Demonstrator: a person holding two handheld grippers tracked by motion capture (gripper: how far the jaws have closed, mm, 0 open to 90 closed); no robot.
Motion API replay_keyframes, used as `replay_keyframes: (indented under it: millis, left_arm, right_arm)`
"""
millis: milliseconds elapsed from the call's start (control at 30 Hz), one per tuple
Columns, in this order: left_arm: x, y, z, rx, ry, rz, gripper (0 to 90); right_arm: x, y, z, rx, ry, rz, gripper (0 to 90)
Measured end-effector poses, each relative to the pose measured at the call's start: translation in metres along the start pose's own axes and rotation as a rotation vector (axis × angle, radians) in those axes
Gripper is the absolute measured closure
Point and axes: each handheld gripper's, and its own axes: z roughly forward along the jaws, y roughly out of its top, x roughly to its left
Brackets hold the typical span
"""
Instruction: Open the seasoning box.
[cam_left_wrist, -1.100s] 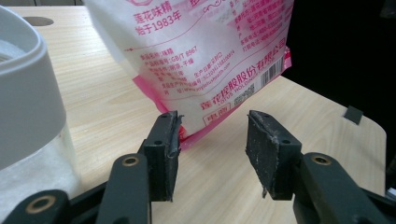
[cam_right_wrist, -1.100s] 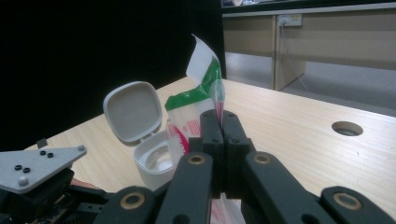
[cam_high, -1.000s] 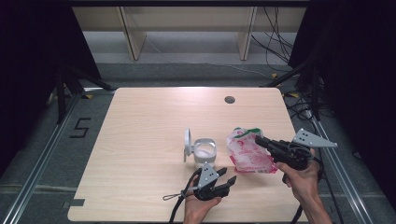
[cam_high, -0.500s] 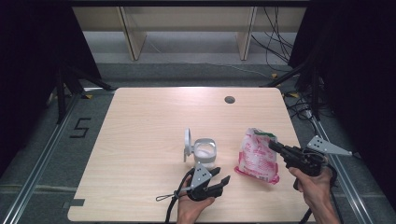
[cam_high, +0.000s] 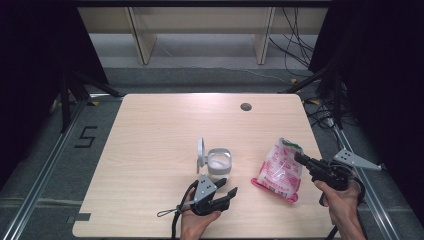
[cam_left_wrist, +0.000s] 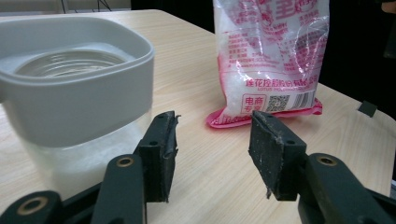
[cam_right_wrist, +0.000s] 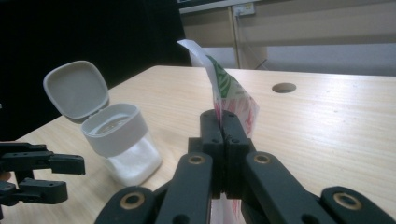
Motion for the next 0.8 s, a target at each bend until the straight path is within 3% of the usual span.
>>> replay_keyframes:
  millis: [67, 100, 133, 200, 267, 300, 400, 433, 467, 500, 567, 600, 667, 733, 800]
  left_arm:
    - [0.001, -0.001, 0.0, -0.008, -0.003, -0.003, 49.6]
    - [0.002, -0.001, 0.0, -0.006, -0.006, 0.002, 49.4]
    - [0.002, -0.001, -0.001, 0.001, -0.004, 0.003, 49.0]
    - [0.004, -0.001, -0.002, 0.005, 0.0, -0.005, 48.1]
    - [0.005, -0.001, -0.006, 0.016, 0.013, -0.001, 47.4]
    - [0.006, -0.002, -0.005, -0.005, 0.001, -0.01, 47.2]
    - [0.01, -0.002, -0.01, 0.016, 0.022, -0.001, 46.2]
    - [0.011, -0.003, -0.011, 0.01, 0.021, -0.01, 46.2]
    - [0.012, -0.003, -0.012, 0.017, 0.029, -0.007, 46.0]
    - [0.014, -0.003, -0.014, 0.017, 0.032, -0.008, 46.0]
    - [0.016, -0.003, -0.016, 0.014, 0.038, -0.013, 45.9]
    - [0.017, -0.003, -0.017, 0.011, 0.04, -0.016, 45.9]
    - [0.019, -0.002, -0.019, 0.01, 0.047, -0.016, 45.8]
    - [0.02, -0.002, -0.02, 0.011, 0.05, -0.009, 45.8]
    - [0.021, -0.002, -0.022, 0.014, 0.052, -0.006, 45.9]
  right_arm:
    - [-0.002, -0.002, 0.0, 0.001, -0.008, 0.007, 90.0]
    - [-0.003, -0.001, -0.001, 0.027, -0.012, -0.001, 90.0]
    - [-0.003, -0.003, 0.0, 0.005, -0.005, 0.019, 90.0]
    - [-0.006, -0.003, -0.001, 0.021, -0.032, -0.012, 90.0]
    - [-0.007, -0.005, -0.001, 0.029, -0.025, 0.007, 90.0]
    - [-0.008, -0.005, -0.002, 0.039, -0.037, 0.005, 90.0]
    - [-0.011, -0.008, -0.001, 0.051, -0.048, -0.007, 90.0]
    - [-0.01, -0.01, 0.0, 0.053, -0.068, 0.012, 90.0]
    - [-0.012, -0.01, 0.0, 0.07, -0.051, 0.008, 90.0]
    - [-0.014, -0.012, 0.001, 0.059, -0.076, -0.008, 90.0]
    - [-0.017, -0.012, 0.001, 0.066, -0.056, -0.015, 90.0]
    - [-0.014, -0.013, 0.001, 0.076, -0.079, 0.021, 90.0]
    - [-0.015, -0.014, 0.001, 0.074, -0.074, 0.008, 90.0]
    - [-0.017, -0.014, 0.001, 0.078, -0.099, -0.009, 90.0]
    - [-0.015, -0.016, 0.001, 0.088, -0.113, 0.032, 90.0]
